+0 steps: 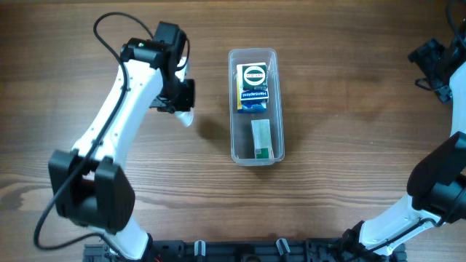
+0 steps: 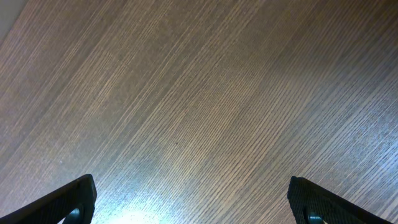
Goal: Pack container
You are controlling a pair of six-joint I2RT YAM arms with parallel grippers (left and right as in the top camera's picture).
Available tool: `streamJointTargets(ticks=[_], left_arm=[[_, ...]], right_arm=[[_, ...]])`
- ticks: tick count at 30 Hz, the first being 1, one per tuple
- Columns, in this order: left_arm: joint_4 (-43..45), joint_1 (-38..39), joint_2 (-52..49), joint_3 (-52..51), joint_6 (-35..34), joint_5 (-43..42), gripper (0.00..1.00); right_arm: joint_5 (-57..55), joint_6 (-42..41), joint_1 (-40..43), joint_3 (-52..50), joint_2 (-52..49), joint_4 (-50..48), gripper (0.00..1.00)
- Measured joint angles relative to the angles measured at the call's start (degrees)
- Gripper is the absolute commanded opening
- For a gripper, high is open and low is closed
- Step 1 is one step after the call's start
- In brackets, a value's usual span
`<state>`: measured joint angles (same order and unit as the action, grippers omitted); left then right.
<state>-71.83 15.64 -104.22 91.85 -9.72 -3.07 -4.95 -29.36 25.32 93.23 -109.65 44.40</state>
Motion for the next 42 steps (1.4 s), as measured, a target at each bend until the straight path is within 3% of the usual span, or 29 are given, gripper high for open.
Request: streamJointTargets(ticks=[7, 16, 17, 19, 20, 29, 30, 31, 32, 40, 42], left_arm=[[0.42, 10.40, 6.82, 4.72, -8.79, -0.50, 0.37], [5.25, 21.64, 8.52, 5.64, -18.56, 0.24, 0.33], [5.97, 22.27, 8.52, 5.64, -19.02, 0.42, 0.34], [6.29, 23.30, 8.52, 5.64, -19.67, 1.53, 0.49], [6.10, 23.58, 8.52, 5.66, -19.98, 2.25, 0.50], [3.82, 17.11, 7.13, 5.66, -21.49, 10.69, 0.73], [3.98, 15.76, 6.45, 5.66, -21.53, 10.97, 0.77], [4.00, 13.92, 5.22, 5.66, -21.57, 11.23, 0.92], [4.07, 12.13, 3.74, 5.66, -22.10, 11.28, 1.00], [7.67, 5.99, -7.78, 5.66, -30.56, 1.16, 1.00], [7.76, 5.99, -8.94, 5.66, -36.81, -0.07, 1.00]], right_arm=[[0.00, 0.00, 0.00, 0.00, 0.00, 0.00, 1.00], [0.00, 0.00, 0.00, 0.00, 0.00, 0.00, 1.00], [0.02, -0.02, 0.00, 0.00, 0.00, 0.00, 1.00], [0.00, 0.00, 0.00, 0.00, 0.00, 0.00, 1.00], [0.02, 0.00, 0.00, 0.00, 0.00, 0.02, 1.00], [0.00, 0.00, 0.00, 0.00, 0.00, 0.02, 1.00], [0.00, 0.00, 0.02, 0.00, 0.00, 0.00, 1.00], [0.02, 0.00, 0.00, 0.00, 0.00, 0.00, 1.00], [0.00, 0.00, 0.00, 0.00, 0.00, 0.02, 1.00], [0.00, 0.00, 0.00, 0.00, 0.00, 0.00, 1.00], [0.00, -0.02, 0.00, 0.00, 0.00, 0.00, 1.00]])
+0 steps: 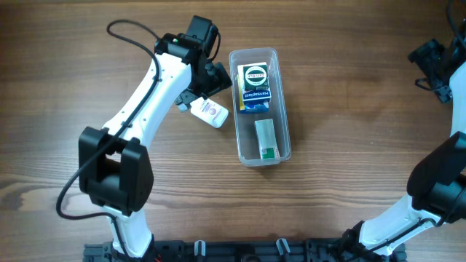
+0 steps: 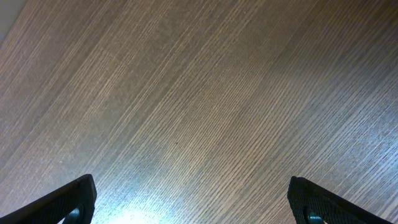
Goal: Pack container
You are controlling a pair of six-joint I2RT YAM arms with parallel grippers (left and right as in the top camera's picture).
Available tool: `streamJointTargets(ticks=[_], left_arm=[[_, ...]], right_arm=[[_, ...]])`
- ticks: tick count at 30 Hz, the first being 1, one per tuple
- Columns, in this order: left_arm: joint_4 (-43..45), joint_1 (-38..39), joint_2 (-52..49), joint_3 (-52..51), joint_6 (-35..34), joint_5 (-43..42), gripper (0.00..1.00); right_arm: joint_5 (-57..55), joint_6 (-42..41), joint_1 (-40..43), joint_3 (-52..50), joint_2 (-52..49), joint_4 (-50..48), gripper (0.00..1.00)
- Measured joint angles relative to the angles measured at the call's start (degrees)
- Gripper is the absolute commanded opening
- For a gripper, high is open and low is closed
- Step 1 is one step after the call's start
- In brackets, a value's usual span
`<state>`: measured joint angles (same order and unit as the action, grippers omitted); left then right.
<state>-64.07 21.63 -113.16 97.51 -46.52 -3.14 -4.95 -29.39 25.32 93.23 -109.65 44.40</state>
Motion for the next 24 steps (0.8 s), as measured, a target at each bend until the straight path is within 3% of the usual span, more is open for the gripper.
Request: streamJointTargets(ticks=[7, 13, 24], left_arm=[[-0.76, -0.63, -3.63, 0.00, -21.14, -0.17, 1.00], [-0.37, -0.63, -6.05, 0.00, -25.38, -0.17, 1.00], [4.44, -0.63, -9.38, -2.51, -26.27, 0.24, 1.00]], right_arm=[[0.00, 0.02, 0.00, 0.00, 0.00, 0.00, 1.00], [0.00, 0.02, 0.00, 0.00, 0.00, 0.00, 1.00], [0.00, 0.02, 0.00, 0.00, 0.00, 0.00, 1.00]])
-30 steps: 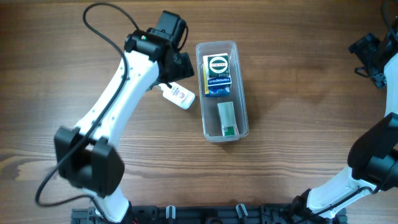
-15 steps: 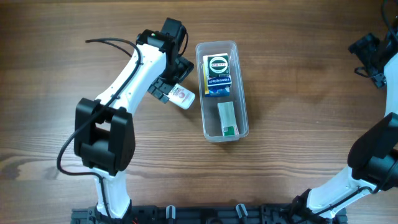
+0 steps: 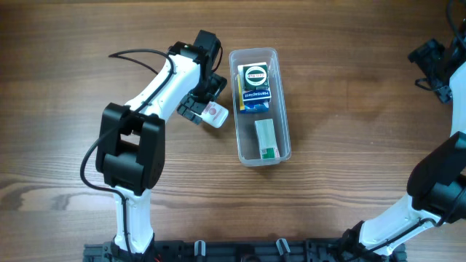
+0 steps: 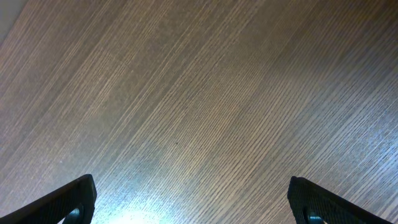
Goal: Pack container
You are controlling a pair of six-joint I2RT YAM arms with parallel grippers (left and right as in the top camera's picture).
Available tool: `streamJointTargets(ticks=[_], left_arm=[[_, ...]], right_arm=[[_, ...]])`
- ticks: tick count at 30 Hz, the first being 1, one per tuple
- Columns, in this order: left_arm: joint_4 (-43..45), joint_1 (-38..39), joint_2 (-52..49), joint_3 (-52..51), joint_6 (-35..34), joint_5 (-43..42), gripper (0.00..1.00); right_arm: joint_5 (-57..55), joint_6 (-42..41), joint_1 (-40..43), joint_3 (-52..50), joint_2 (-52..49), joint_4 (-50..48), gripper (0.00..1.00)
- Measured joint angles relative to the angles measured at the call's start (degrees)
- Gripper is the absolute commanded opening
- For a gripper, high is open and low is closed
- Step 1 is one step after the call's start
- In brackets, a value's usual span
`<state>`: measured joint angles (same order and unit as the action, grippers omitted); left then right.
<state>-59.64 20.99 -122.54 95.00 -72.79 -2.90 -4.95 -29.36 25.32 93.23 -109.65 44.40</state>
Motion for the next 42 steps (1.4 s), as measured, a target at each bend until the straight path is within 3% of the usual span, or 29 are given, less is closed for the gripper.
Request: streamJointTargets(ticks=[33, 37, 39, 42], left_arm=[[8.52, 0.00, 0.20, -7.91, -0.02, 1.77, 1.00], [8.41, 0.04, 0.20, -8.02, -0.17, 2.34, 0.72], [8.24, 0.04, 0.20, -8.11, -0.59, 2.82, 0.63], [8.07, 0.04, 0.24, -8.22, -0.66, 3.23, 0.61]], right_arm=[[0.00, -0.02, 0.00, 0.00, 0.00, 0.00, 1.00], [0.00, 0.00, 0.00, 0.00, 0.00, 0.00, 1.00], [0.00, 0.00, 0.00, 0.00, 0.00, 0.00, 1.00], [0.00, -0.02, 0.00, 0.00, 0.00, 0.00, 1.00]])
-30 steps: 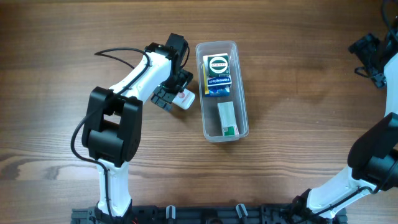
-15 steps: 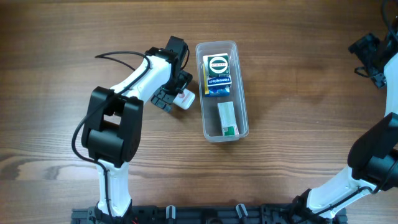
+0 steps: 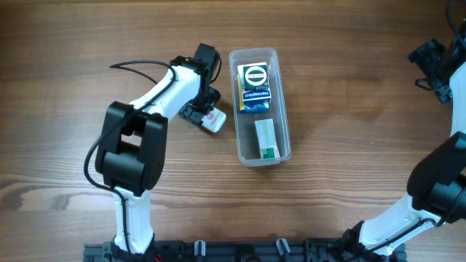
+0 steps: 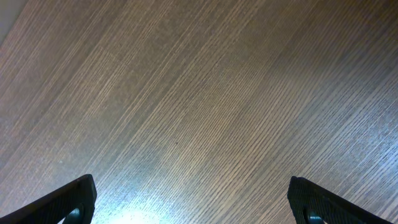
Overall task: Pack container
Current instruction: 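Lower the bottle into the container beside the tube and release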
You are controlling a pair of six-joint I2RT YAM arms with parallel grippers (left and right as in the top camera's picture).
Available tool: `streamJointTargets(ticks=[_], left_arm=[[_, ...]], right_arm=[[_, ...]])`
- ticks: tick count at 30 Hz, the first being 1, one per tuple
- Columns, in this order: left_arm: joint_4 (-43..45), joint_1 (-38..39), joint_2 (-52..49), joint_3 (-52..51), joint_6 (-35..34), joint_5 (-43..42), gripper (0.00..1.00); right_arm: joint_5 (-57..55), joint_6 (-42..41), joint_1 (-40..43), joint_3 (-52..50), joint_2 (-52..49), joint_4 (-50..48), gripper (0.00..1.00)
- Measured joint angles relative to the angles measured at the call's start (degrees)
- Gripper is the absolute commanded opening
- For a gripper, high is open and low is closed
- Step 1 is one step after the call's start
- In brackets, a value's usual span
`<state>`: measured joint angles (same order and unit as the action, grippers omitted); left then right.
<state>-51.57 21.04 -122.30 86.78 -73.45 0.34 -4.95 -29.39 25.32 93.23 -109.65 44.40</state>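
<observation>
A clear plastic container [image 3: 282,94] stands mid-table, holding a blue and yellow packet [image 3: 253,86] at its far end and a small green and white item [image 3: 265,139] at its near end. Just left of the container a small white labelled item [image 3: 215,121] sits low at the table, sticking out from my left gripper [image 3: 206,115], which looks shut on it. My right gripper [image 4: 193,202] is open over bare wood, nothing between its fingertips [image 4: 74,199]. In the overhead view the right gripper [image 3: 435,64] is at the far right edge.
The left arm [image 3: 156,94] stretches from the front left across to the container's left wall. The right arm [image 3: 444,175] runs along the right edge. Brown wood table [image 3: 349,160] lies all around.
The left gripper and the white item have shifted slightly nearer and lower beside the container's left wall, and the wrist has turned a little. The right arm has not moved.
The left gripper held the white item well left of the container. It then stood close to the container's upper left wall with the item. After that it sat lower beside the wall, and now a touch nearer. The right gripper stayed open throughout.
</observation>
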Motion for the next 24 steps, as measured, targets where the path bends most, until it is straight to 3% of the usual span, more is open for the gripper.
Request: streamJointTargets(ticks=[18, 24], left_arm=[[0.26, 0.02, 0.39, -0.33, 2.67, -0.04, 0.49], [0.28, 0.00, 3.50, -1.31, 5.51, 0.48, 0.49]], right_arm=[[0.00, 0.02, 0.02, 0.00, 0.00, 0.00, 1.00], [0.00, 0.02, 0.02, 0.00, 0.00, 0.00, 1.00]])
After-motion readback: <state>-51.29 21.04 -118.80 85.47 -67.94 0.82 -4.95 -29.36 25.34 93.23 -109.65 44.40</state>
